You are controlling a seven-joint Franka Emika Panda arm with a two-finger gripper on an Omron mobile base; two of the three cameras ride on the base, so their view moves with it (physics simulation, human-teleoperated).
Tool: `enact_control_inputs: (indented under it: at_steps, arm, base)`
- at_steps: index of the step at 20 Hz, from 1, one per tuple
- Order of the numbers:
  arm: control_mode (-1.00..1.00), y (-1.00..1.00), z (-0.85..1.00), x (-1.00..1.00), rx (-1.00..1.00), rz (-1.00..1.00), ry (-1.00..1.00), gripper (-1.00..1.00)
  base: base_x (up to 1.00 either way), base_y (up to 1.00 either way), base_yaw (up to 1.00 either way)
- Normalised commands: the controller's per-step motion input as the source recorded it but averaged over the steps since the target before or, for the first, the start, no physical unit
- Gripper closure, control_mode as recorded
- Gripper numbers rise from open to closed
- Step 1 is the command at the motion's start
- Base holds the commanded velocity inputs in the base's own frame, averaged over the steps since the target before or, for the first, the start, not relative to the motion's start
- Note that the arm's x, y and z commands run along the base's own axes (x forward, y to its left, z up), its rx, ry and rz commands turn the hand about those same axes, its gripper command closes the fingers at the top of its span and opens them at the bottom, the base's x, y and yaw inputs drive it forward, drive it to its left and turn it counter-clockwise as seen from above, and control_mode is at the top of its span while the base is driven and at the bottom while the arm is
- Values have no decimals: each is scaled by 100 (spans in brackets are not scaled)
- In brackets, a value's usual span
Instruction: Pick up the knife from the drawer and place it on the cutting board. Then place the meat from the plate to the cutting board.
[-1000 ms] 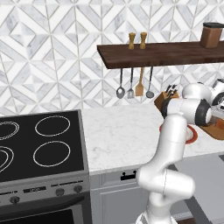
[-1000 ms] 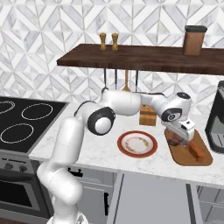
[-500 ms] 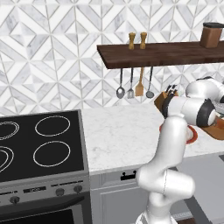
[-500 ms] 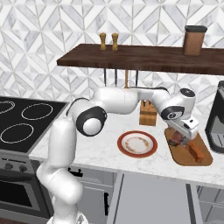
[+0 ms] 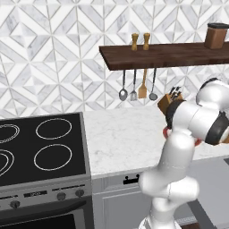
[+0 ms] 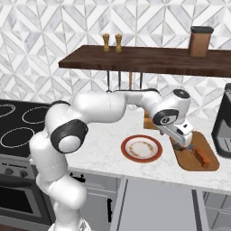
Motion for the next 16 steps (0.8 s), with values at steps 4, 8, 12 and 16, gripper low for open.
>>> enact_control_inputs:
  at_steps: [4, 8, 12, 16]
  arm:
    - [-100, 100, 23, -37, -11, -1, 2, -100]
    - [-100, 100, 49, -40, -10, 0, 1, -100]
    - [-100, 100, 51, -58, -11, 0, 4, -100]
    - [-100, 100, 54, -65, -13, 0, 9, -100]
  base:
    - [0, 0, 0]
    - [0, 0, 0]
    - [0, 0, 0]
    - [0, 0, 0]
